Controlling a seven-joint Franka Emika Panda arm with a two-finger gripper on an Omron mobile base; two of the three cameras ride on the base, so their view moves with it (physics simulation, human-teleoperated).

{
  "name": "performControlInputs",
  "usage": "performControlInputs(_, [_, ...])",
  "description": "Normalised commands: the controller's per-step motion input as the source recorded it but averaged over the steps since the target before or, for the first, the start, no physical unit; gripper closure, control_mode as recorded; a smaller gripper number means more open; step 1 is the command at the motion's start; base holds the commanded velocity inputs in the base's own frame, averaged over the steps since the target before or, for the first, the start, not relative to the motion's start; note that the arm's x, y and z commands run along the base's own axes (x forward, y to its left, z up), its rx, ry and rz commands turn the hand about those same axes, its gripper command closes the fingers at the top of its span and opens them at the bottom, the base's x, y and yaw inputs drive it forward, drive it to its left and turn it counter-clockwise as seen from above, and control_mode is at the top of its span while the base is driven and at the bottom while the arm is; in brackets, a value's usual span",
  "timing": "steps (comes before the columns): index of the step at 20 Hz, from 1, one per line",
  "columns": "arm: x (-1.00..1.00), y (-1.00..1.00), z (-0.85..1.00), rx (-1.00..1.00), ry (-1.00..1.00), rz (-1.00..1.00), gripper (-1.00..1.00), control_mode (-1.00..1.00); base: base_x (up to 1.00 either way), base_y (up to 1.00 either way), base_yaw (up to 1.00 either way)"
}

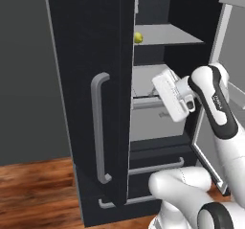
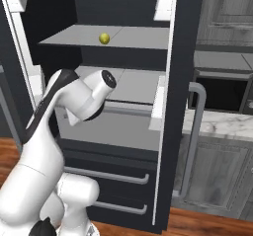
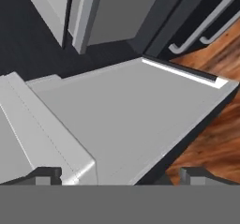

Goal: Retrieve a lemon from the fridge and place it on the cutting board with the fish.

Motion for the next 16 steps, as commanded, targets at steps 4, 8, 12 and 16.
performControlInputs(4, [0.2, 0.37, -0.19, 0.03, -0.09, 0.0, -1.0, -1.0, 0.0, 0.0, 0.0])
performControlInputs(8, [0.18, 0.59, -0.26, 0.06, -0.08, 0.0, -1.0, -1.0, 0.0, 0.0, 0.0])
performControlInputs(12, [0.17, 0.52, -0.2, 0.06, -0.06, 0.0, -1.0, -1.0, 0.0, 0.0, 0.0])
performControlInputs(16, [0.03, 0.33, -0.1, 0.05, -0.04, 0.0, -1.0, -1.0, 0.0, 0.0, 0.0])
